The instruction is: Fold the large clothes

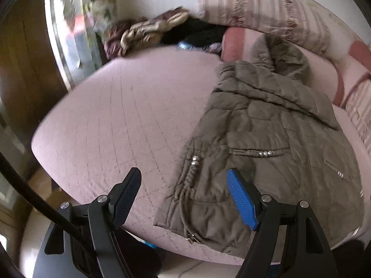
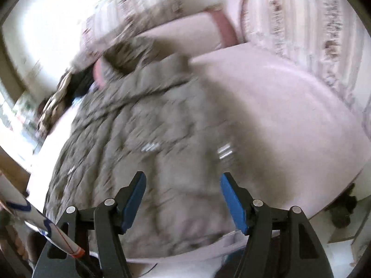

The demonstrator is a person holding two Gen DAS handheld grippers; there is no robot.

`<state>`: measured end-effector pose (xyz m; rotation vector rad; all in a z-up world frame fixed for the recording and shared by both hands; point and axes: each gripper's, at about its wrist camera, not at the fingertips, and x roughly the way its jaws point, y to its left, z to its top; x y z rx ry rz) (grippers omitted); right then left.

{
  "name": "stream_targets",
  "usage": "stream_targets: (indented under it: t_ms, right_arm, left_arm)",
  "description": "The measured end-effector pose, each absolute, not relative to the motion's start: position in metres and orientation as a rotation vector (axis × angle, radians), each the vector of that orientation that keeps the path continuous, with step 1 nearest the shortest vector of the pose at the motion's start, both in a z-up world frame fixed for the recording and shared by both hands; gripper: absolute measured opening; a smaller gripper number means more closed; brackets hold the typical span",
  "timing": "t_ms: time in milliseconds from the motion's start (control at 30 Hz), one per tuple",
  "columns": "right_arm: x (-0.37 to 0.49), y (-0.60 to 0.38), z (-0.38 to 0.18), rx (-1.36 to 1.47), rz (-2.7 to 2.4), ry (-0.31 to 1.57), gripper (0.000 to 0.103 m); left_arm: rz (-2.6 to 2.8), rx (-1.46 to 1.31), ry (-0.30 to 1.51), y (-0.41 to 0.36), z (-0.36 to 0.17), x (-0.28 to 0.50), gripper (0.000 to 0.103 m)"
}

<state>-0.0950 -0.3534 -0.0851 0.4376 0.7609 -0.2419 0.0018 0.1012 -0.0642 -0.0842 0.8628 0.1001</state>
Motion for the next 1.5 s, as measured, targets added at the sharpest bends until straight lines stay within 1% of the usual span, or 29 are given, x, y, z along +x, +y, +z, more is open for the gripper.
stream_targets:
  t_ms: [100, 233, 367, 400, 467, 500, 533, 567, 600, 633, 667, 700, 733, 767, 867, 967, 1033, 1067, 1100, 1133, 1167, 1200, 1267, 1333, 1500]
  right_arm:
    - [-0.094, -0.396, -0.091, 0.482, -0.314, 0.796, 0.074]
    - [-0.086, -0.433, -0.121, 0.612, -0.308, 0.865, 0.074]
    - [-0.076, -0.429, -0.149, 0.733, -0.206, 0.907, 0.073]
    - [-0.072, -0.423, -0.153, 0.742, -0.176, 0.913, 0.073]
    - [-0.065, -0.413, -0.154, 0.717, -0.181, 0.918, 0.073]
    - [-0.062, -0.41, -0.155, 0.702, -0.191, 0.922, 0.071]
    - [-0.059, -0.408, -0.156, 0.694, -0.194, 0.928, 0.065]
    - [-0.06, -0.407, -0.157, 0.687, -0.197, 0.933, 0.06]
    - [-0.06, -0.406, -0.157, 0.677, -0.198, 0.941, 0.047]
    - [-0.062, -0.406, -0.157, 0.672, -0.2, 0.951, 0.035]
    - [-0.064, -0.407, -0.156, 0.673, -0.199, 0.955, 0.031]
    - [-0.065, -0.407, -0.155, 0.671, -0.197, 0.96, 0.027]
    - [-0.068, -0.406, -0.154, 0.662, -0.196, 0.969, 0.025]
    - [-0.072, -0.402, -0.153, 0.645, -0.197, 0.977, 0.025]
    - [-0.078, -0.393, -0.149, 0.566, -0.216, 0.995, 0.025]
    - [-0.083, -0.389, -0.135, 0.516, -0.255, 0.967, 0.031]
    - [-0.09, -0.385, -0.117, 0.487, -0.277, 0.931, 0.032]
    - [-0.094, -0.384, -0.11, 0.472, -0.283, 0.918, 0.034]
    - [-0.096, -0.381, -0.099, 0.445, -0.292, 0.897, 0.039]
    - [-0.098, -0.379, -0.092, 0.426, -0.297, 0.879, 0.042]
    - [-0.099, -0.377, -0.081, 0.408, -0.301, 0.859, 0.044]
    - [-0.097, -0.374, -0.07, 0.396, -0.299, 0.838, 0.045]
    - [-0.091, -0.367, -0.053, 0.39, -0.278, 0.807, 0.047]
    - [-0.075, -0.354, -0.038, 0.38, -0.232, 0.785, 0.053]
    - [-0.018, -0.311, -0.034, 0.34, -0.149, 0.824, 0.053]
  left_arm:
    - [0.061, -0.157, 0.955, 0.116, -0.078, 0.021, 0.076]
    - [-0.027, -0.181, 1.013, 0.117, -0.103, 0.043, 0.076]
    - [-0.137, -0.239, 1.081, 0.111, -0.129, 0.061, 0.076]
    - [-0.144, -0.252, 1.1, 0.109, -0.135, 0.065, 0.078]
    - [-0.129, -0.253, 1.093, 0.105, -0.14, 0.069, 0.08]
    - [-0.124, -0.242, 1.098, 0.101, -0.141, 0.07, 0.08]
    - [-0.123, -0.22, 1.108, 0.097, -0.141, 0.071, 0.08]
    - [-0.118, -0.184, 1.117, 0.093, -0.141, 0.071, 0.071]
    - [-0.102, -0.138, 1.119, 0.088, -0.141, 0.068, 0.058]
    - [-0.092, -0.099, 1.116, 0.085, -0.141, 0.065, 0.053]
    - [-0.093, -0.073, 1.109, 0.082, -0.14, 0.059, 0.044]
    - [-0.093, -0.054, 1.104, 0.08, -0.139, 0.054, 0.039]
    - [-0.092, -0.043, 1.098, 0.081, -0.137, 0.051, 0.037]
    - [-0.088, -0.034, 1.093, 0.082, -0.136, 0.046, 0.036]
    - [-0.066, -0.038, 1.087, 0.088, -0.129, 0.042, 0.037]
    - [-0.053, -0.064, 1.077, 0.093, -0.11, 0.038, 0.038]
    - [-0.088, -0.093, 1.028, 0.097, -0.086, 0.031, 0.043]
    - [-0.099, -0.097, 0.993, 0.098, -0.073, 0.026, 0.049]
    - [-0.102, -0.098, 0.963, 0.099, -0.062, 0.023, 0.057]
    - [-0.107, -0.101, 0.928, 0.098, -0.051, 0.022, 0.06]
    - [-0.111, -0.106, 0.901, 0.096, -0.042, 0.024, 0.065]
    - [-0.117, -0.112, 0.884, 0.094, -0.035, 0.027, 0.068]
    - [-0.142, -0.139, 0.869, 0.087, -0.027, 0.041, 0.069]
    - [-0.143, -0.158, 0.872, 0.079, -0.027, 0.057, 0.07]
    - [-0.119, -0.199, 0.856, 0.065, -0.035, 0.098, 0.07]
